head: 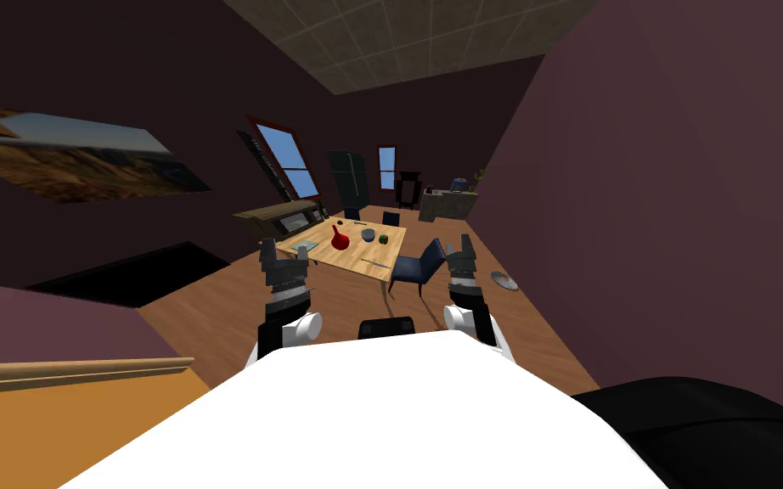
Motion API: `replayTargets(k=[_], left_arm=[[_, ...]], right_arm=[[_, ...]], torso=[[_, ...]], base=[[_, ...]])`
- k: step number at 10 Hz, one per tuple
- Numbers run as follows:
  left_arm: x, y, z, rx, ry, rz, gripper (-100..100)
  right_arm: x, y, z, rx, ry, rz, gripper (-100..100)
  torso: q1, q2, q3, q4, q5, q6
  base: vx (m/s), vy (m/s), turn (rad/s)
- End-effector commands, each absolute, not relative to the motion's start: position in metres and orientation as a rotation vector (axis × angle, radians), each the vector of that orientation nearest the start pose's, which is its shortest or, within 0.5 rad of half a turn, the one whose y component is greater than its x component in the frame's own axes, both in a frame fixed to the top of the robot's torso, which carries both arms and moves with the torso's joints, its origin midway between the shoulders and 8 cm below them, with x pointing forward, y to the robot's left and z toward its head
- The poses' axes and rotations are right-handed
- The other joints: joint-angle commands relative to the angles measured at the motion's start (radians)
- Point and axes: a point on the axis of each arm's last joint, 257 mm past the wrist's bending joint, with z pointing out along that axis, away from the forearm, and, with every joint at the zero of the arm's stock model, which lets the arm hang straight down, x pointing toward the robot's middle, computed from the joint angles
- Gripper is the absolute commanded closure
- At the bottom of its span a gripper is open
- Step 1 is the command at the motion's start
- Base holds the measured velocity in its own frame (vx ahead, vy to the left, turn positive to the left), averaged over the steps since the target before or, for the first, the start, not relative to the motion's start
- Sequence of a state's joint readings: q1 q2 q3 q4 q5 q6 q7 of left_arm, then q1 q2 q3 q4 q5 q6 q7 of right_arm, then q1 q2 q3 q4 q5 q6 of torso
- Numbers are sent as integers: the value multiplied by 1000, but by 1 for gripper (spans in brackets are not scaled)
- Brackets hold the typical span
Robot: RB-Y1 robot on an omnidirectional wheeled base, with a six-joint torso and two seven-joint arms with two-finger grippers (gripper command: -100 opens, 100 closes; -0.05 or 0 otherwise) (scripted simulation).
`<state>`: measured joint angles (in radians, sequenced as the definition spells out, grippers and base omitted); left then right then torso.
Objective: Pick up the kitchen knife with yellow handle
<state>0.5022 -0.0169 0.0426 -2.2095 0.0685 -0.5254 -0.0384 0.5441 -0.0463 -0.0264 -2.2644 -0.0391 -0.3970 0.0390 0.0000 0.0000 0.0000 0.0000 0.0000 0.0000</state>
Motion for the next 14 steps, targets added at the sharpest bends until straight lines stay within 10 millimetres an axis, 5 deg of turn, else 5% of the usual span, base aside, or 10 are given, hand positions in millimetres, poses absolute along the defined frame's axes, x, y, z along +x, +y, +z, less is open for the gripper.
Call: replayTargets(k=[1,6,14], left_arm=[[354,303,-9,-717,651,-1243,-100],[382,300,-45,-726,835,-1182,-100],[421,323,-116,-832,1076,-1039,-100]], right_arm=[[357,-298,-17,757,743,1211,0],[357,-298,-17,757,743,1211,0],[357,-298,-17,757,743,1211,0]], torso=[[0,0,0,0,0,0],[-1,0,0,0,0,0],[-2,-1,-1,0,0,0]], base=[[-9,-6,-79],[-3,-16,-122],[16,-34,-131]])
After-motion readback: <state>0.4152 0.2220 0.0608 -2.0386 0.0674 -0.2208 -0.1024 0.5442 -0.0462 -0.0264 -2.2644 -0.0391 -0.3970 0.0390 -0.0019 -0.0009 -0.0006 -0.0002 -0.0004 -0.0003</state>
